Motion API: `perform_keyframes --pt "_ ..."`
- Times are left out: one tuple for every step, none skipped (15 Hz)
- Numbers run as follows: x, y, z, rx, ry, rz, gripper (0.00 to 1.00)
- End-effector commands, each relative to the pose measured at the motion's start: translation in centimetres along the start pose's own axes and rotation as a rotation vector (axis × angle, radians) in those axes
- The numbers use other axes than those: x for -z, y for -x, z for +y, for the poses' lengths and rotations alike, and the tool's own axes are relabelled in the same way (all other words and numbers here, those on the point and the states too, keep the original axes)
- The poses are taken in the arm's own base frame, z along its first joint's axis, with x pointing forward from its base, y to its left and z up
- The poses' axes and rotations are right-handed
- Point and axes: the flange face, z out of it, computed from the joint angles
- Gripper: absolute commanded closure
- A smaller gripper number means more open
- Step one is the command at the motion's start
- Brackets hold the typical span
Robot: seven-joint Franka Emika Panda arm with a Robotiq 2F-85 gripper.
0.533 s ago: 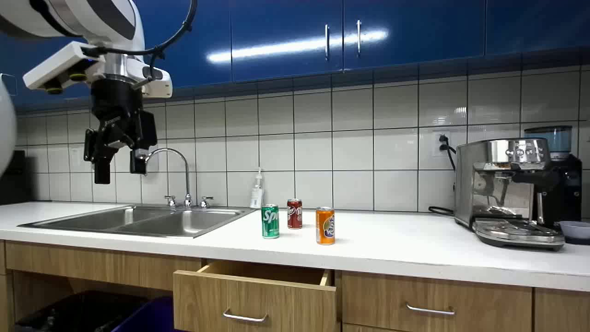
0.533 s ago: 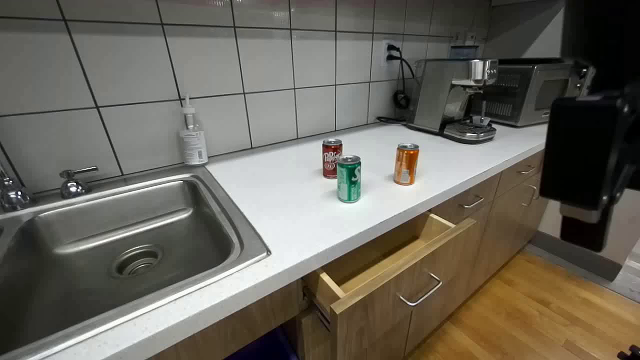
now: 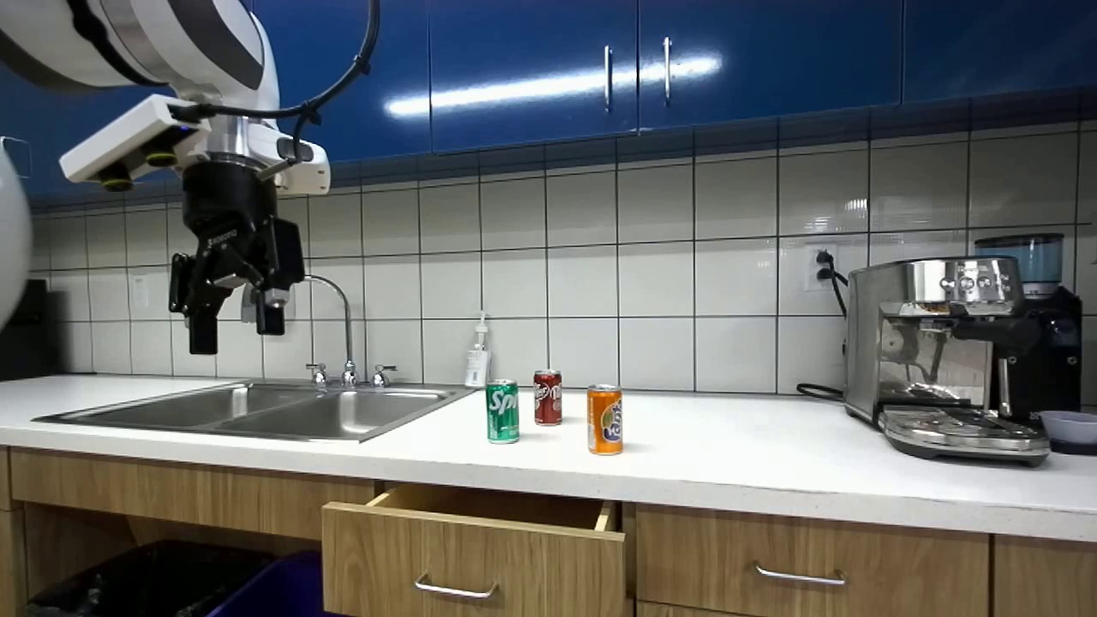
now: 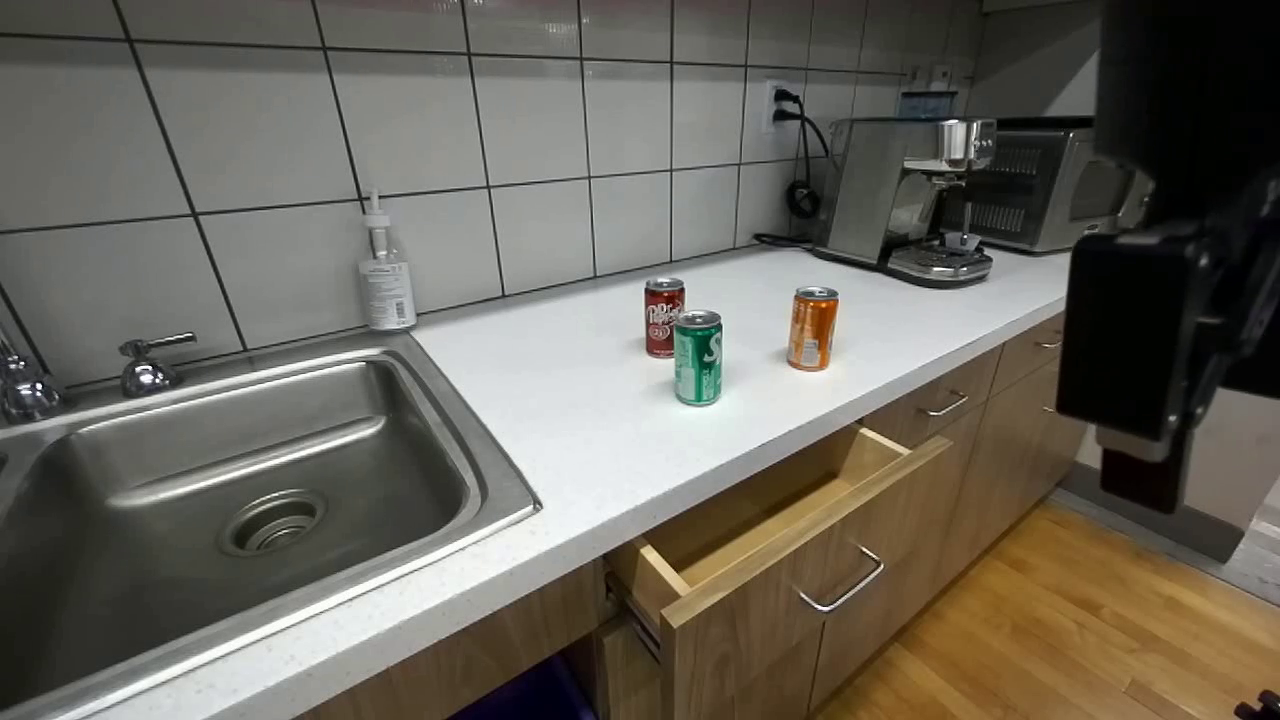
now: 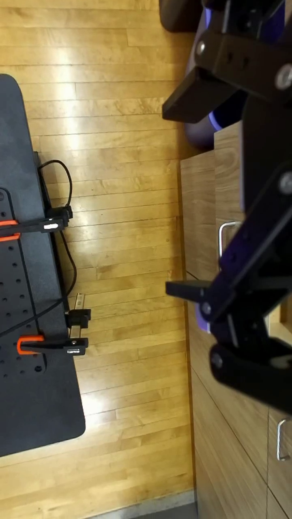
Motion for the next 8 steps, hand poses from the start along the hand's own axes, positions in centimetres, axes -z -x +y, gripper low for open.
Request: perform_keyframes --pt "-1.1 -1.6 0.6 0.006 0.023 0.021 0.00" --pt "-1.4 -2.1 0.7 0.008 0.029 0.028 0.00" --pt "-1.7 -2.5 0.8 0.010 0.036 0.033 0.00" --pt "-2.1 -2.9 0.9 0.015 0.044 0.042 0.00" --pt "-2.4 -3.4 1.0 0.018 0.049 0.049 0.00" --pt "-2.7 -3.8 1.0 0.023 0.053 0.060 0.00" --pt "-3.0 -4.2 1.0 0.027 0.059 0.069 0.00" --pt "-3.3 -4.5 1.0 0.032 0.062 0.078 0.00"
